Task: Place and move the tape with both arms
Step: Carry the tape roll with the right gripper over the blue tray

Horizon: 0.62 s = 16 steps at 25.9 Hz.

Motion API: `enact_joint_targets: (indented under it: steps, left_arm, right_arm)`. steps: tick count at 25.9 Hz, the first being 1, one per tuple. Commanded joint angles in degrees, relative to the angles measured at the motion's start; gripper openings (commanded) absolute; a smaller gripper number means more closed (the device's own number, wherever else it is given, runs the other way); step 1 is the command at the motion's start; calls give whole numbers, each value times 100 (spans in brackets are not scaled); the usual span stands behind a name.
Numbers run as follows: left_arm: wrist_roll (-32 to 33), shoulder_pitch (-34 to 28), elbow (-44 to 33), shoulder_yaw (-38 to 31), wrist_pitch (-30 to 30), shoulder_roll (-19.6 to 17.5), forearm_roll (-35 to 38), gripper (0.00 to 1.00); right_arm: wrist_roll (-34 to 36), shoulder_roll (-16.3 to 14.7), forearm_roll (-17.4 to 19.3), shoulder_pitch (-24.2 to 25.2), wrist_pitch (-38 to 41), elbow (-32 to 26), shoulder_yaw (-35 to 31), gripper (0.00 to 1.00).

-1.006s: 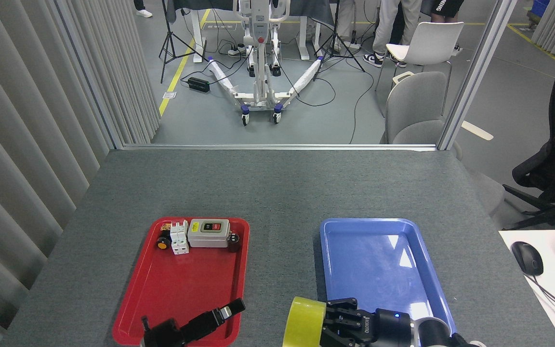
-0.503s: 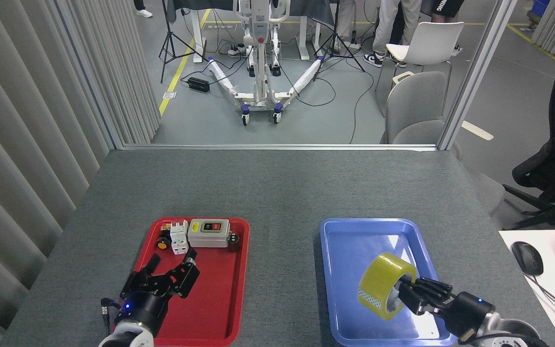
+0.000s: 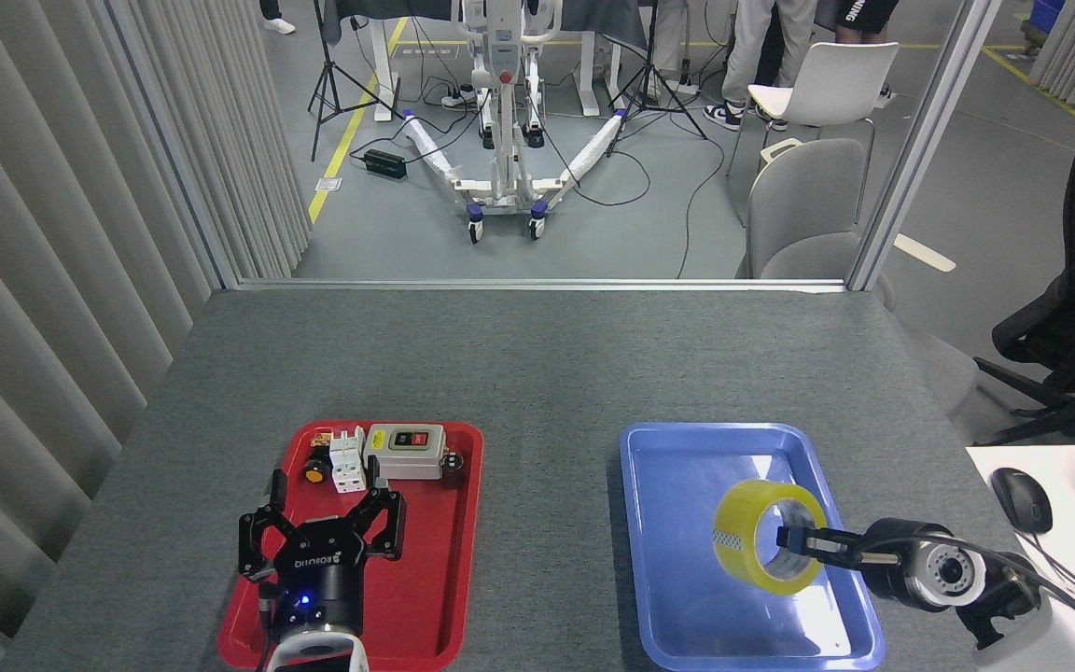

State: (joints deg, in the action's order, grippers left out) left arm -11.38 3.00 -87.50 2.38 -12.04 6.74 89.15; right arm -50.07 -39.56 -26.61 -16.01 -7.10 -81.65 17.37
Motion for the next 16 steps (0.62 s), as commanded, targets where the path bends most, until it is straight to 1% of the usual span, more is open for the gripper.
enact_joint_targets:
  steps: [1,3,5,8,10,13,16]
  left_arm:
    - [-13,-115,-22,-9,132,-6,-73,100]
    - [-13,-133,5,-36,220,-6,-73,100]
    - [13,-142,22,-97,334,-14,-82,100]
    - [-4,-168,22,-273,905,-14,-82,100]
    - [-4,-168,75,-396,1187,-14,-82,100]
    - [-22,-168,189,-449,1239,-14,-82,100]
    - [-66,-168,268,-405,1213,-14,-109,100]
  right_arm:
    - [-416,-17,33,-491,-714,457,513,4]
    - [-460,27,94,-843,-899,843,724,4]
    - [-548,115,165,-1238,-1039,1362,864,4]
    - [-531,370,156,-1862,-1057,2381,1347,4]
    - [-469,493,156,-2170,-1066,2926,1769,4]
    - [-469,651,165,-2486,-1075,3392,2060,4]
    - [-478,827,173,-2548,-1101,3533,2095,4]
